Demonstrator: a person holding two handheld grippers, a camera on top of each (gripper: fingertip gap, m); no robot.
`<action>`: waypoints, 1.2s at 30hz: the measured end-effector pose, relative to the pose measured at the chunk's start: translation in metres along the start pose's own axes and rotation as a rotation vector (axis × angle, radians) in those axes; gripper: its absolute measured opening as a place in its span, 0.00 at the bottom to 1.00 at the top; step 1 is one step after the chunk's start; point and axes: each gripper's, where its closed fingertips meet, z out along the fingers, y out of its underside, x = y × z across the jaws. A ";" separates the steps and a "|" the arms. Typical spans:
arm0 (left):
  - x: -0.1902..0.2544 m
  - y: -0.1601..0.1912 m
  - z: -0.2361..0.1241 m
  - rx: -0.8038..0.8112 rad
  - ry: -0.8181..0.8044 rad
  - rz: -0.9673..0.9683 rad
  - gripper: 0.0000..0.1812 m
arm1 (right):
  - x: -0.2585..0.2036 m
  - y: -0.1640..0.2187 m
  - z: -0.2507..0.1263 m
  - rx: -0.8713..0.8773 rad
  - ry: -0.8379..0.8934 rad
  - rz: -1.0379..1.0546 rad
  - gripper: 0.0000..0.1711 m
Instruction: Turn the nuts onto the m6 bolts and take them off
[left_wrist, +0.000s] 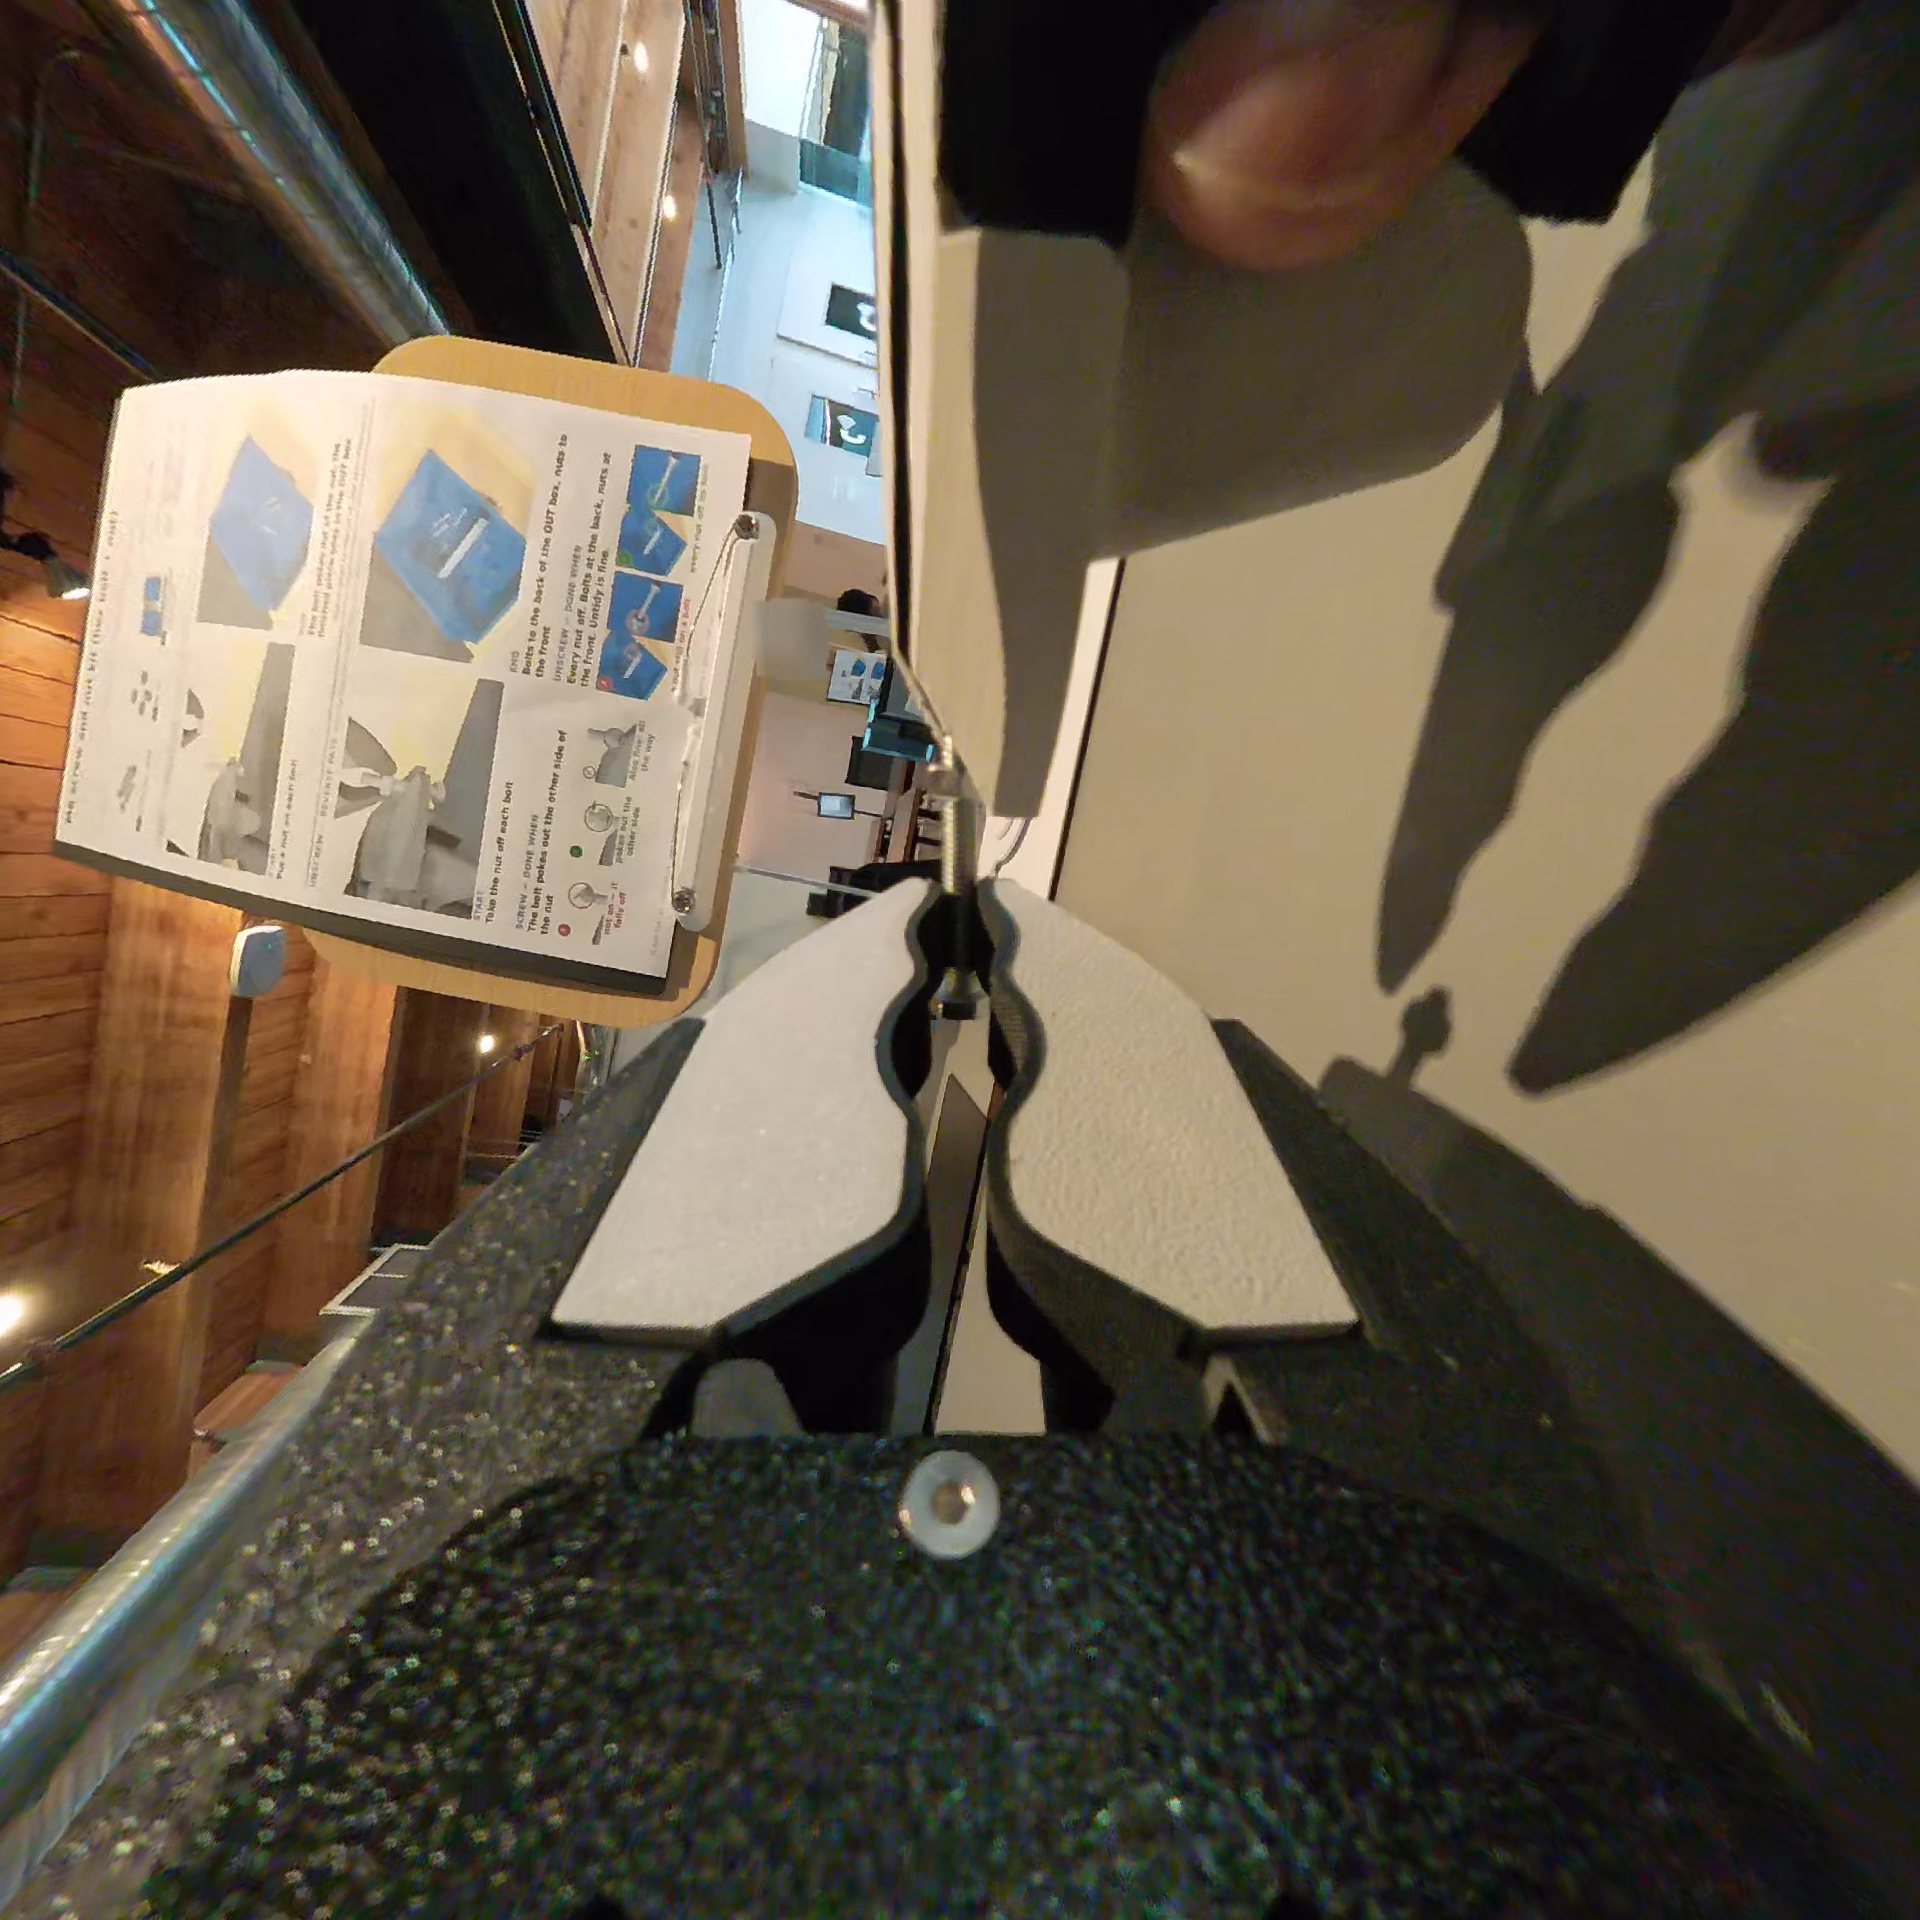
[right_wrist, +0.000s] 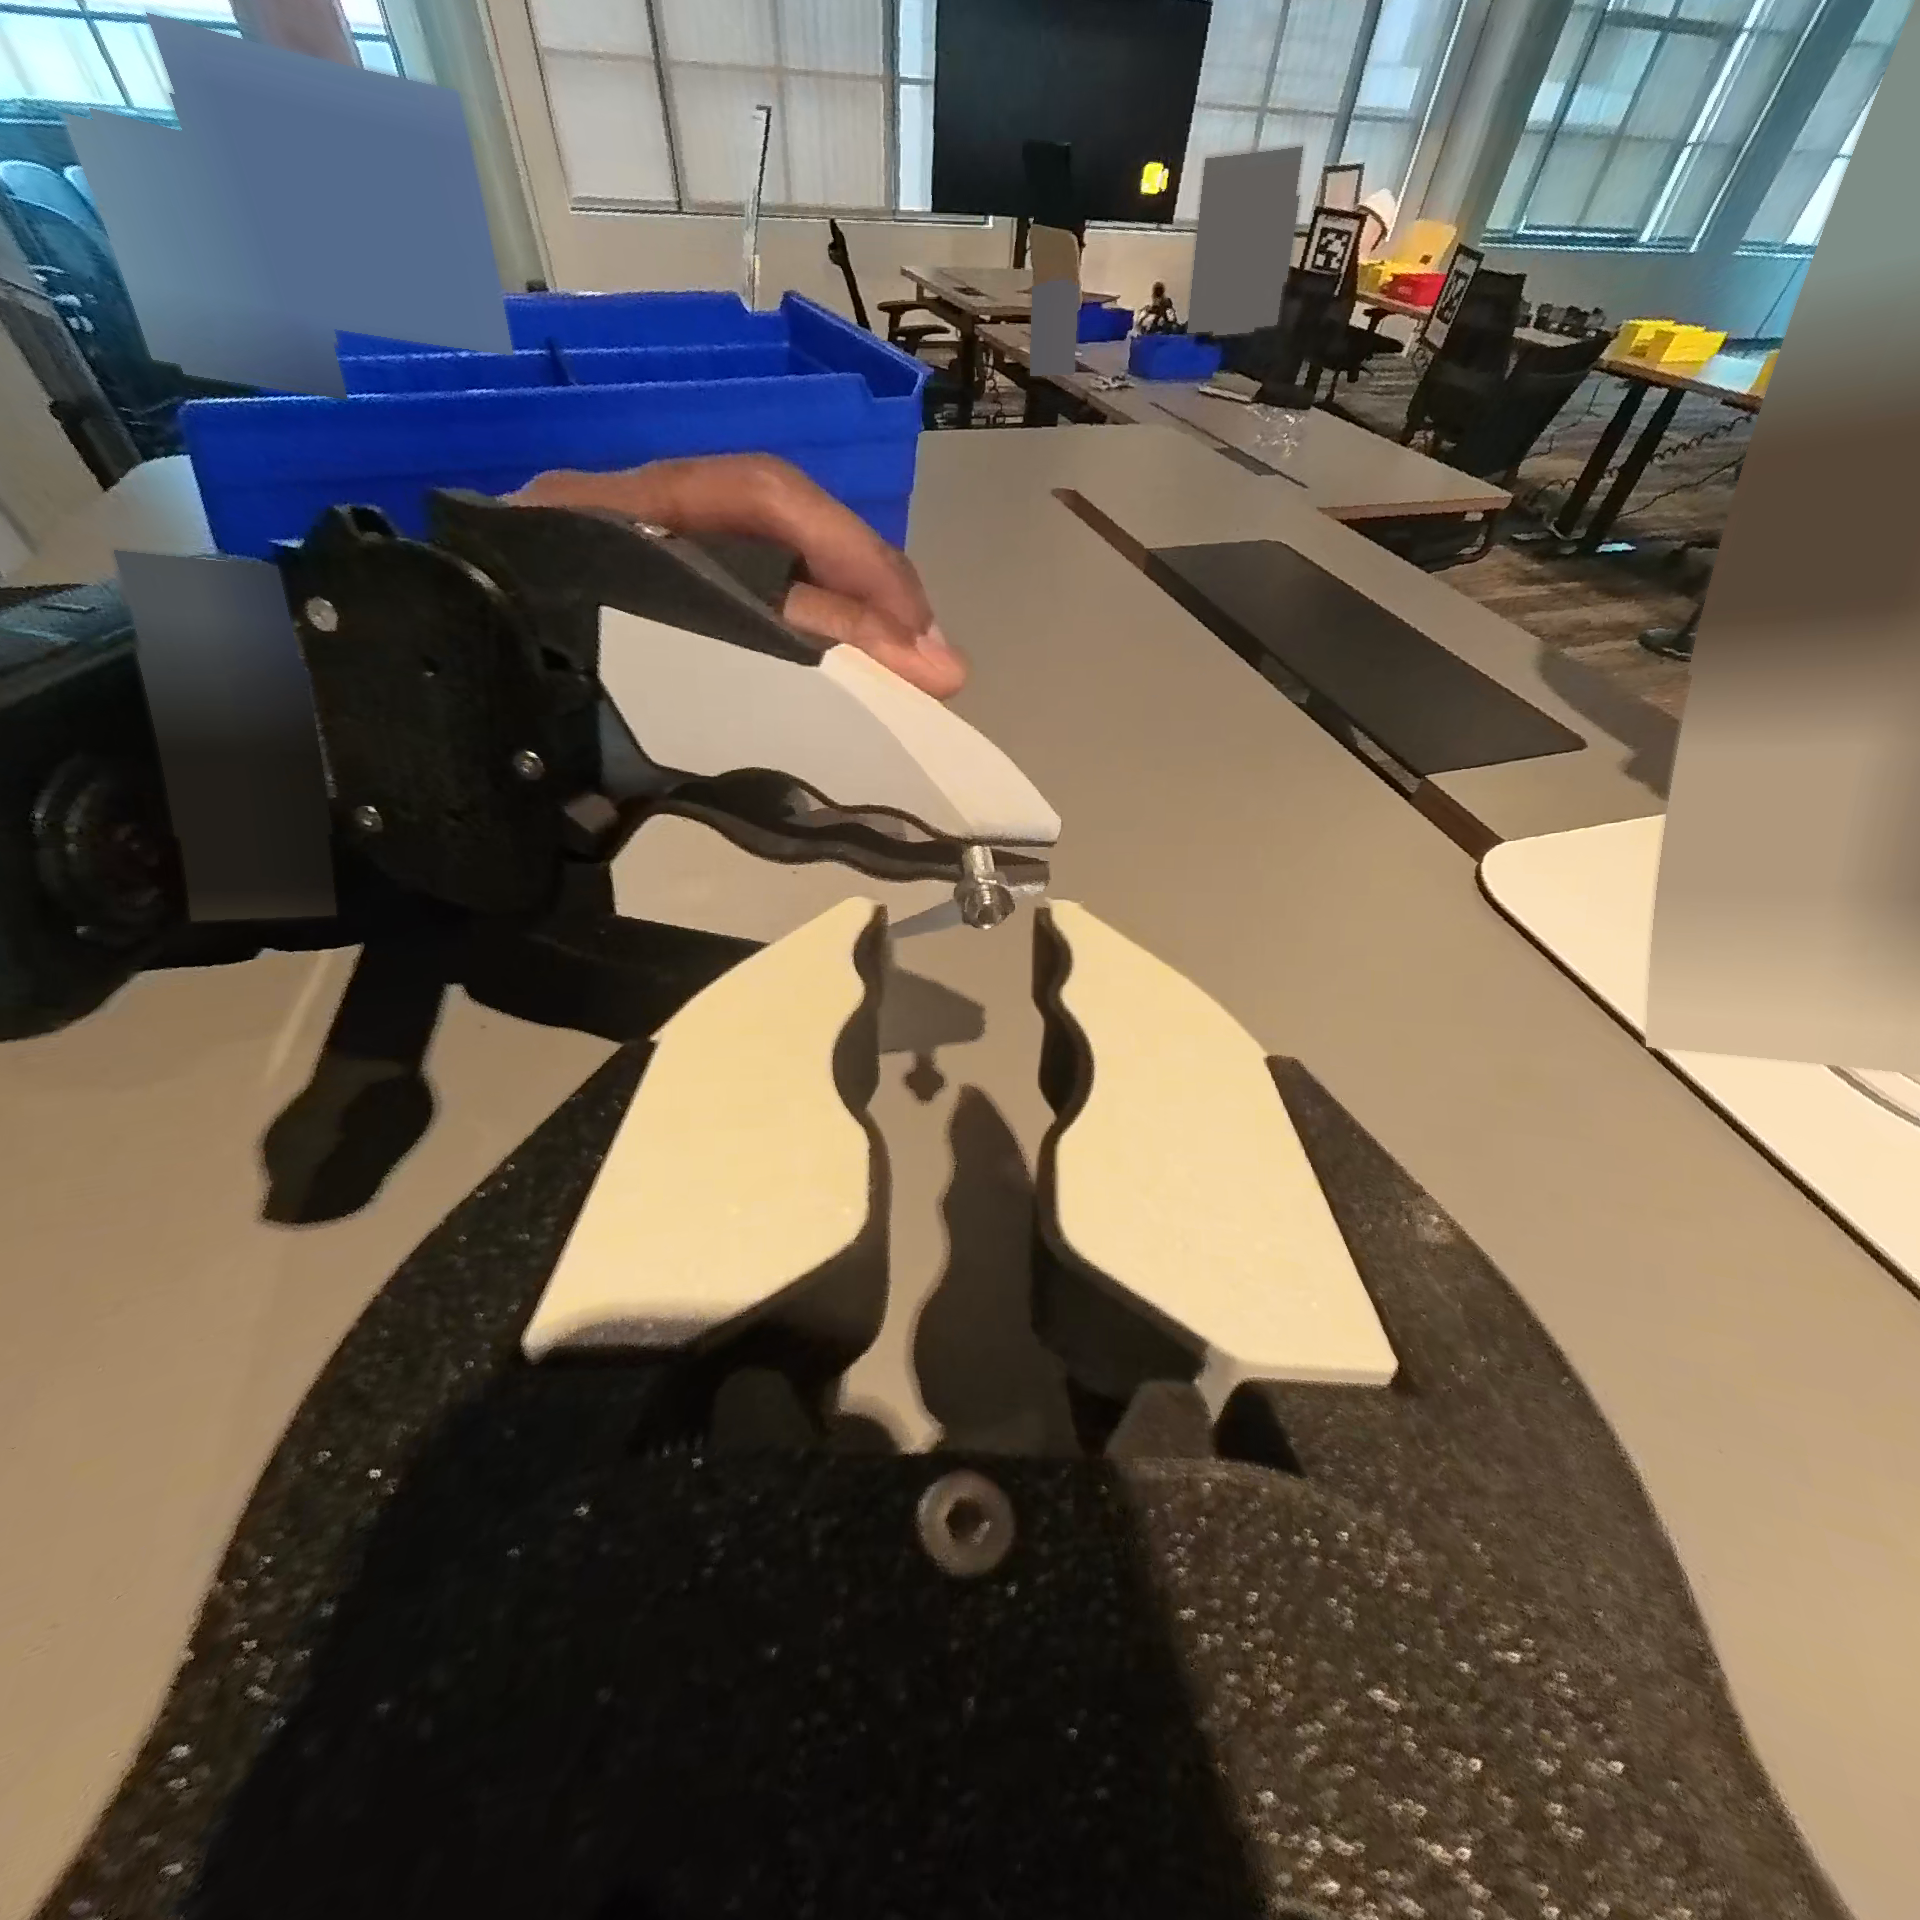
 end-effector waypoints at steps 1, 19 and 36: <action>0.000 0.000 0.000 0.002 0.001 0.000 0.03 | 0.000 0.000 0.000 0.001 -0.003 0.003 0.15; 0.000 0.002 0.003 -0.017 -0.003 0.024 0.03 | 0.005 0.001 0.004 -0.014 -0.020 0.275 0.07; 0.002 0.003 0.005 -0.020 0.020 -0.018 0.03 | 0.015 0.007 -0.005 -0.130 0.015 -0.041 0.32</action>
